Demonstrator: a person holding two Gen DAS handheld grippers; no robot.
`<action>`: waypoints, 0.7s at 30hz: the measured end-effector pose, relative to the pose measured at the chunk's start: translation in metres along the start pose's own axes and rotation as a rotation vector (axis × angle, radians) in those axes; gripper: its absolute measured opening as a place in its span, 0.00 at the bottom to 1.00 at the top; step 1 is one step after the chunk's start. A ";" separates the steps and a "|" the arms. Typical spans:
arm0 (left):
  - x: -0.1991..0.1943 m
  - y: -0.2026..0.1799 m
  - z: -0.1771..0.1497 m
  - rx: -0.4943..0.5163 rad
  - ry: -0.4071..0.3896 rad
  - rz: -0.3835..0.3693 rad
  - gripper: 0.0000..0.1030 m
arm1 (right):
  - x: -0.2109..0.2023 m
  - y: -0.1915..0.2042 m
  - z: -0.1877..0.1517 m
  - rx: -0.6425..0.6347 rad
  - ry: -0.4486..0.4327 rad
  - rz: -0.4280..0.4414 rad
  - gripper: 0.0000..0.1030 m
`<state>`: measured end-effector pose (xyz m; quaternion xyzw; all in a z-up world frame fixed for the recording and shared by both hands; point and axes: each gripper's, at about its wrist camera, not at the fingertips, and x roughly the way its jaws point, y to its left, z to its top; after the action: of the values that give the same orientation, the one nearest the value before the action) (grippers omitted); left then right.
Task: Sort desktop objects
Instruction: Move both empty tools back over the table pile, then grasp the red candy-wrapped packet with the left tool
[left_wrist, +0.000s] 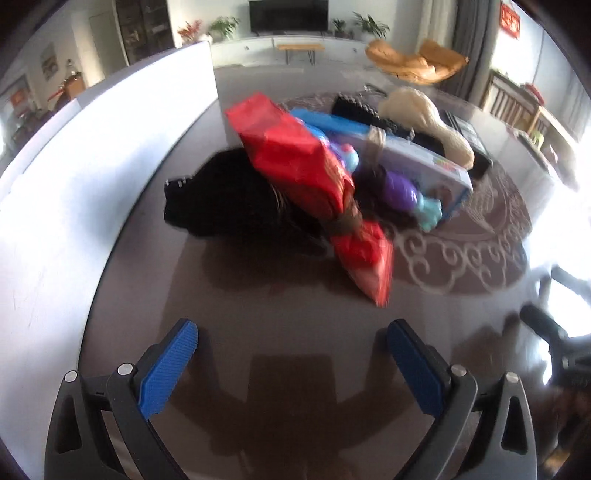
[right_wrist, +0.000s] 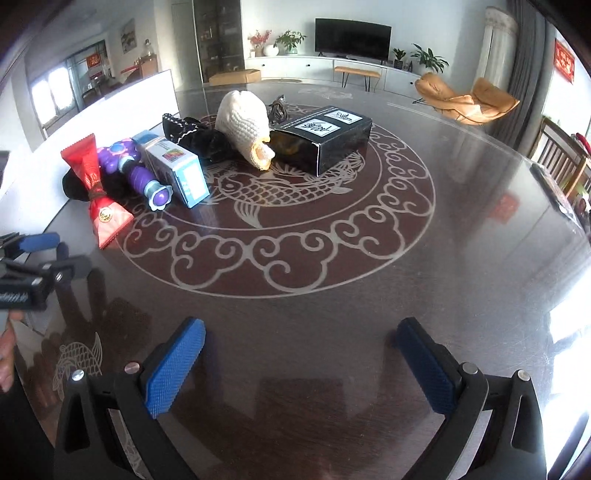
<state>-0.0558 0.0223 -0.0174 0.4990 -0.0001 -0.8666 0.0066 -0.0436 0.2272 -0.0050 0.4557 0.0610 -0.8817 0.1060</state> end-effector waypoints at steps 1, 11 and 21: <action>0.000 0.000 0.000 -0.003 -0.019 0.001 1.00 | 0.000 0.000 0.001 0.000 0.000 0.000 1.00; -0.001 0.001 -0.005 0.005 -0.077 -0.005 1.00 | 0.008 -0.006 0.003 0.015 -0.001 -0.015 1.00; 0.001 -0.011 0.008 0.025 -0.079 -0.020 1.00 | 0.010 -0.007 0.001 0.017 -0.002 -0.016 1.00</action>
<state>-0.0633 0.0337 -0.0150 0.4645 -0.0063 -0.8855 -0.0082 -0.0520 0.2320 -0.0125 0.4552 0.0570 -0.8835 0.0949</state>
